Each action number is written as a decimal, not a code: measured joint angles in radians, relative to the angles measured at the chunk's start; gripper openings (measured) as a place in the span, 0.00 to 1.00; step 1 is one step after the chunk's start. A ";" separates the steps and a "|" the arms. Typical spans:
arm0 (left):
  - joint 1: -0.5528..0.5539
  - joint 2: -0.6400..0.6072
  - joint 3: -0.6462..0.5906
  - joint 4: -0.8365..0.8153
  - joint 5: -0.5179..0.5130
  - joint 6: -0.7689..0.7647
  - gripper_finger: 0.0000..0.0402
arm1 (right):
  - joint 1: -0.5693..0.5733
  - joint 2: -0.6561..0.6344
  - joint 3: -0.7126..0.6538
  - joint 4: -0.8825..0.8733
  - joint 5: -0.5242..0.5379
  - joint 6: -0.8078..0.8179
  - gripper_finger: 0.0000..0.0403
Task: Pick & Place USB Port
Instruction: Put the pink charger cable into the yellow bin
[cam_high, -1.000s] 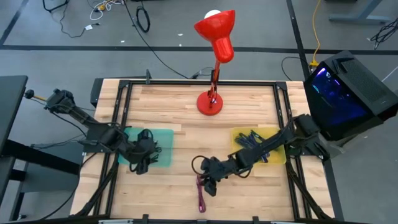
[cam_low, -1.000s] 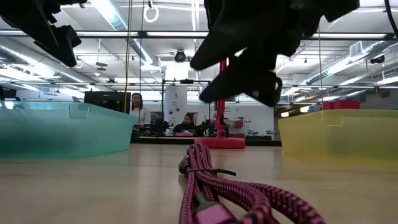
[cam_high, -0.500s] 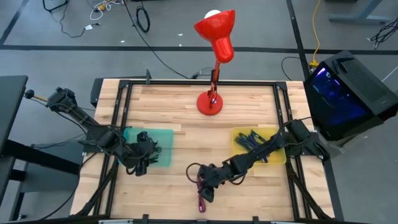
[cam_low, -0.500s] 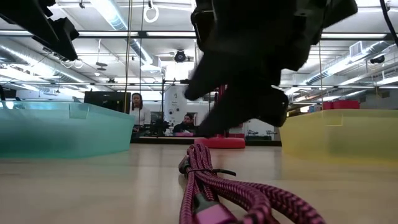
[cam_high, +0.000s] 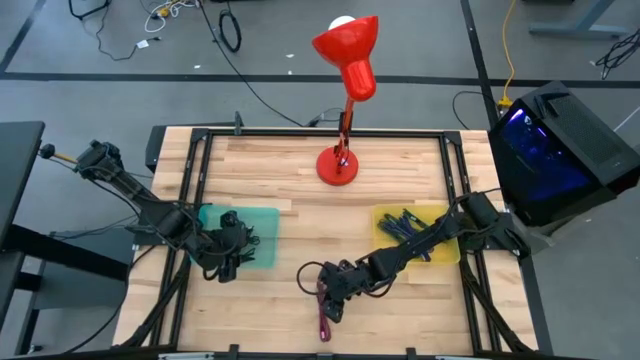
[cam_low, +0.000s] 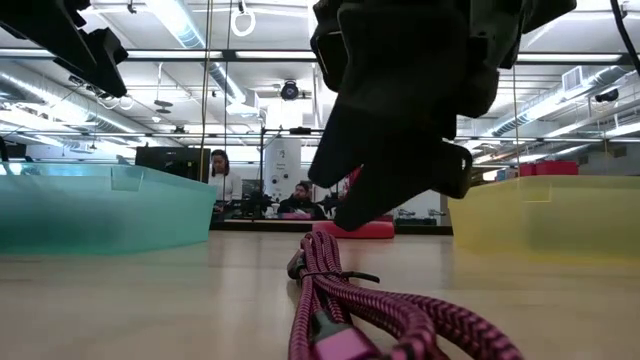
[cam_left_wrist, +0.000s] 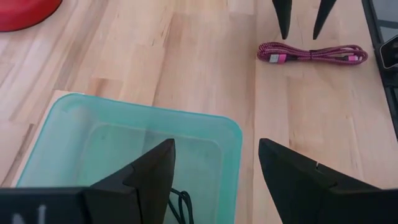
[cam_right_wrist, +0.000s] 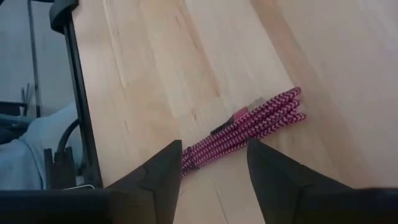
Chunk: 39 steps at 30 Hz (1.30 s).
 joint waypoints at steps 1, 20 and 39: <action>0.000 0.000 0.000 0.000 0.000 0.000 0.59 | 0.000 0.000 0.000 -0.001 0.000 0.007 0.45; 0.000 0.000 0.000 0.011 -0.012 0.011 0.59 | 0.000 0.095 0.011 0.103 0.004 0.073 0.45; 0.000 0.000 0.000 0.014 -0.014 0.016 0.59 | -0.002 0.099 0.029 0.127 0.077 0.076 0.45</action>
